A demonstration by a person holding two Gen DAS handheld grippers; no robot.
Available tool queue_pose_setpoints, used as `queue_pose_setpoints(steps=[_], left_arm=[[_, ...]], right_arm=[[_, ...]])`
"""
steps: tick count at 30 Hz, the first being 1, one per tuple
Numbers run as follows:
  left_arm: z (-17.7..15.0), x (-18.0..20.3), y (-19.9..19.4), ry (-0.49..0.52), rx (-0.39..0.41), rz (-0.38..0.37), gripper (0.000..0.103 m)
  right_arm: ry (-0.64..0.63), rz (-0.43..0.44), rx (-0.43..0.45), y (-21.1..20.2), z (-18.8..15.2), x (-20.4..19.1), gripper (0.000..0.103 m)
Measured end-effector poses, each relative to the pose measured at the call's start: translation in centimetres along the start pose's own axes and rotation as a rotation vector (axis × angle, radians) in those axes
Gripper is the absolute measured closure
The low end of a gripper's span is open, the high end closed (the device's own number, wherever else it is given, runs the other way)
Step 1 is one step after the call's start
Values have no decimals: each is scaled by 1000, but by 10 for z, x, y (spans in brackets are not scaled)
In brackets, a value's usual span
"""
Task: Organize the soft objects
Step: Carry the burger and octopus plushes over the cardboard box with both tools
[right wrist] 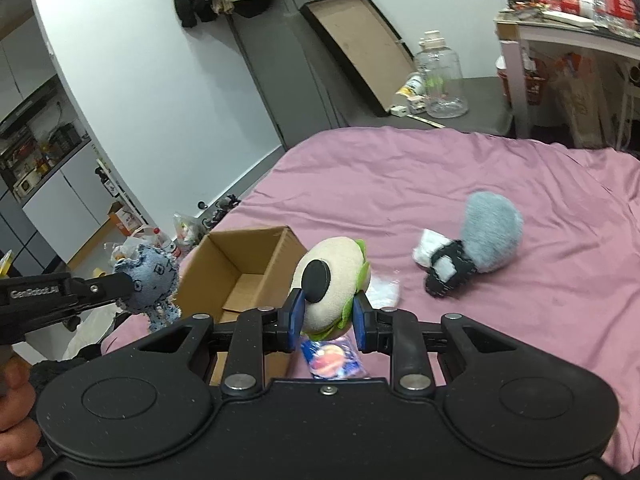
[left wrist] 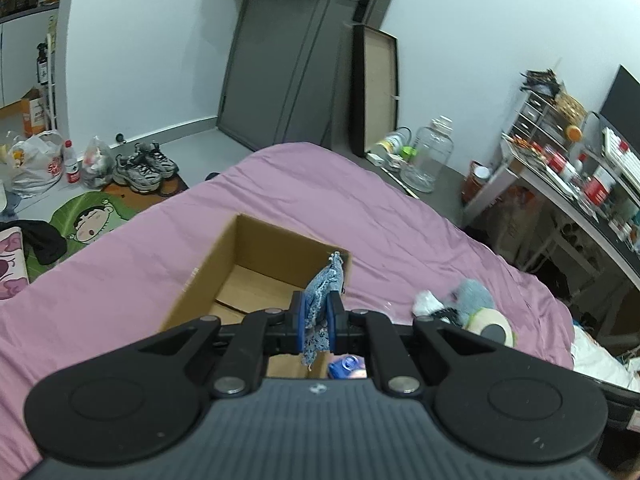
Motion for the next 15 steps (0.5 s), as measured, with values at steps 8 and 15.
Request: queue_pose_setpoints(steps=[8,15], left_arm=[[24,-17,20,-31,5,1,93],[38,-28,49,-57,-4,24,93]], right_arm=[[-57,13,3,19,26,-25,78],[-88,2,-16,42,37,-40,78]])
Point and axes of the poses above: each gripper's, at about its wrist camera, not at the fingertips, and y roughly the way its jaws point, x to its right, z to its top, the point moved 3 cm from there along y, roughly the way its jaws point, and after that the axes turned 15 degrees about -y, right-handed, at the moved point
